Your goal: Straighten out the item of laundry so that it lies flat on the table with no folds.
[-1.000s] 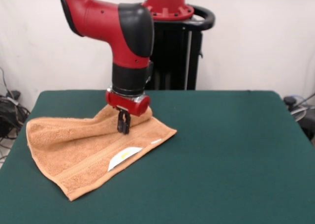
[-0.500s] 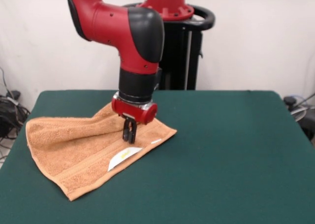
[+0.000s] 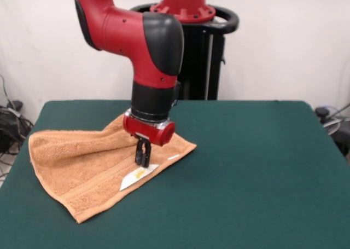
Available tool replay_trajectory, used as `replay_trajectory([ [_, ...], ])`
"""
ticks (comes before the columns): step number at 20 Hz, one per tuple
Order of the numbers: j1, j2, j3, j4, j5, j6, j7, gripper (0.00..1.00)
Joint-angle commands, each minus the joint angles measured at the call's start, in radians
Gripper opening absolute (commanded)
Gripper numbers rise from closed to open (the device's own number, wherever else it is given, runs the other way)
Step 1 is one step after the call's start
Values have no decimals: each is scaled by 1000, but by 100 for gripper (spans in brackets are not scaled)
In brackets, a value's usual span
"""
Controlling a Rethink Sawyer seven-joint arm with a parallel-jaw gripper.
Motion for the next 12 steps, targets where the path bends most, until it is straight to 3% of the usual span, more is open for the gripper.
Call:
replay_trajectory([
  [1, 6, 96, 60, -89, 52, 38, 151, 0],
  [12, 2, 220, 91, -201, 63, -6, 148, 0],
])
